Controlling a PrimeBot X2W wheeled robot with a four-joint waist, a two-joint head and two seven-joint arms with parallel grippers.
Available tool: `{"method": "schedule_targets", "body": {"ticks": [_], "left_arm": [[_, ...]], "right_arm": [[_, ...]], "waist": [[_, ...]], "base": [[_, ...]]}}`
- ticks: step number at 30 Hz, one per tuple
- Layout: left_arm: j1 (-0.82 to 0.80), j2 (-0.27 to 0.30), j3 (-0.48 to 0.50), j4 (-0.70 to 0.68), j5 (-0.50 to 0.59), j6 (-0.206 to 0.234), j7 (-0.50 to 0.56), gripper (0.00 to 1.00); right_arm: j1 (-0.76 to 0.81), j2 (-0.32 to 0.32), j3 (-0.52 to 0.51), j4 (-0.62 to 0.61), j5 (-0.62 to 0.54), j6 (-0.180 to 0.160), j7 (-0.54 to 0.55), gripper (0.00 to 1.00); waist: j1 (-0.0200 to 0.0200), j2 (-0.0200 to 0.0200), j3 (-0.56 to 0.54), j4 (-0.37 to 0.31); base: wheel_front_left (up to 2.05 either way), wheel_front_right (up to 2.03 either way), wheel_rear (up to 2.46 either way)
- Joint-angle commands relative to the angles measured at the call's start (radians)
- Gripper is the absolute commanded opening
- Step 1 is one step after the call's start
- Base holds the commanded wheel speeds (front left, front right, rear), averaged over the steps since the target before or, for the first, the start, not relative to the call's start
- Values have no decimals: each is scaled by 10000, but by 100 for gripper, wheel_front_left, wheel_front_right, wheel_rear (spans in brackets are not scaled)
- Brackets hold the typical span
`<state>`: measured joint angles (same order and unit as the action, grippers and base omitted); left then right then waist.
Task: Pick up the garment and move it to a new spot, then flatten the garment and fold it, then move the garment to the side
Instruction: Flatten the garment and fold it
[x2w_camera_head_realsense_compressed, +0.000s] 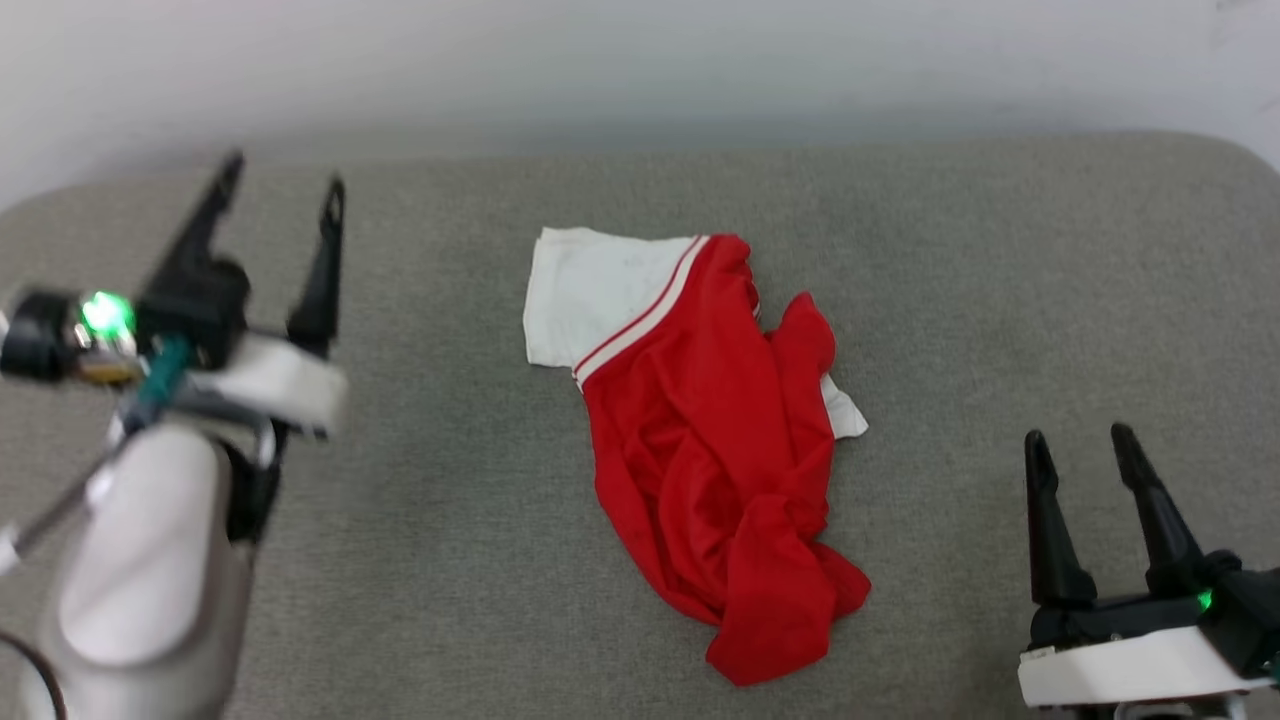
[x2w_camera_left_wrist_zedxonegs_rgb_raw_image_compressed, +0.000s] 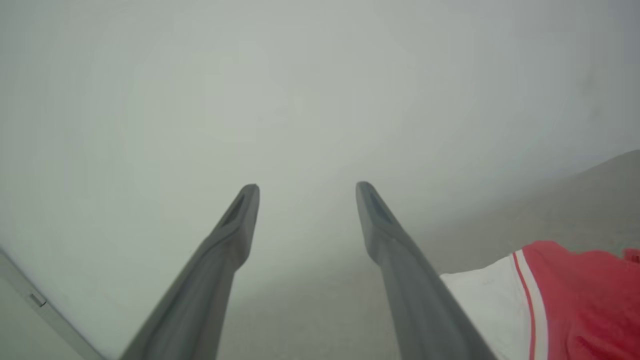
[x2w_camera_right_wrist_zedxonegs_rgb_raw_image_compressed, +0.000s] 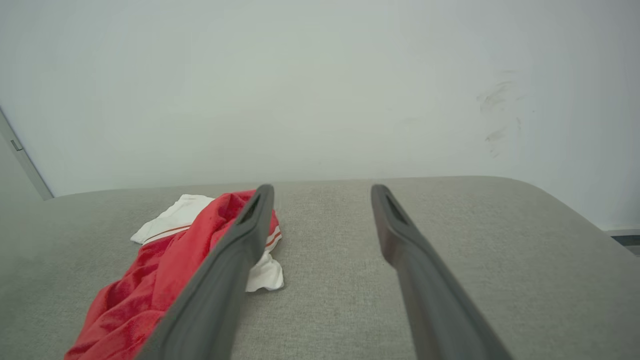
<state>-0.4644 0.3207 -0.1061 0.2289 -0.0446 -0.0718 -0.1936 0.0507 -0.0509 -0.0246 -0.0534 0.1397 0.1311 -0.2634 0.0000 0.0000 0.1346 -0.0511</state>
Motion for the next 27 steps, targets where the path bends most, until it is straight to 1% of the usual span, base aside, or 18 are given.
{"method": "schedule_targets", "body": {"ticks": [1, 5, 10, 13, 16, 19, 22, 23, 24, 27], "left_arm": [[-802, 108, -9, 147, -100, -135, 219, 100], [-2683, 458, -325, 525, -342, -407, 1395, 100], [-4751, 853, -1234, 1094, -970, -568, 3356, 100], [-5781, 1022, -2183, 1487, -2100, -566, 4690, 100], [-6639, 1312, -3155, 1907, -3625, -563, 6533, 100], [-7351, 1654, -4284, 2098, -4883, -564, 8422, 100], [-7823, 1955, -5260, 2127, -5903, -566, 9856, 100], [-7823, 1955, -5260, 2127, -5903, -566, 9856, 100], [-8068, 2084, -5745, 2154, -6446, -566, 10596, 100], [-8189, 2257, -6452, 2285, -7096, -567, 11584, 100]], "right_arm": [[-254, 14, -34, -110, 2, -7, -20, 100], [-565, 11, -67, -336, 82, -7, -20, 100], [-978, 14, -87, -578, 93, -7, -20, 100], [-1200, 11, -148, -623, 126, -7, -20, 100], [-1404, 16, -96, -668, 120, -7, -20, 100], [-1550, 14, -77, -691, 94, -7, -20, 100], [-1695, 13, -82, -682, 118, -7, -20, 100], [-1695, 13, -82, -682, 118, -7, -20, 100], [-1820, 14, -57, -678, 153, -7, -20, 100], [-1968, 14, 9, -704, 204, -7, -20, 100]], "waist": [[0, 0, 577, -235], [0, 0, 1234, -424], [0, 0, 2046, -631], [0, 0, 2432, -757], [0, 0, 2784, -900], [0, 0, 3093, -1032], [0, 0, 3404, -1155], [0, 0, 3404, -1155], [0, 0, 3599, -1233], [0, 0, 3866, -1357]], "base": [[0, 0, 0], [0, 0, 0], [0, 0, 0], [0, 0, 0], [0, 0, 0], [0, 0, 0], [0, 0, 0], [0, 0, 0], [0, 0, 0], [0, 0, 0]]}}
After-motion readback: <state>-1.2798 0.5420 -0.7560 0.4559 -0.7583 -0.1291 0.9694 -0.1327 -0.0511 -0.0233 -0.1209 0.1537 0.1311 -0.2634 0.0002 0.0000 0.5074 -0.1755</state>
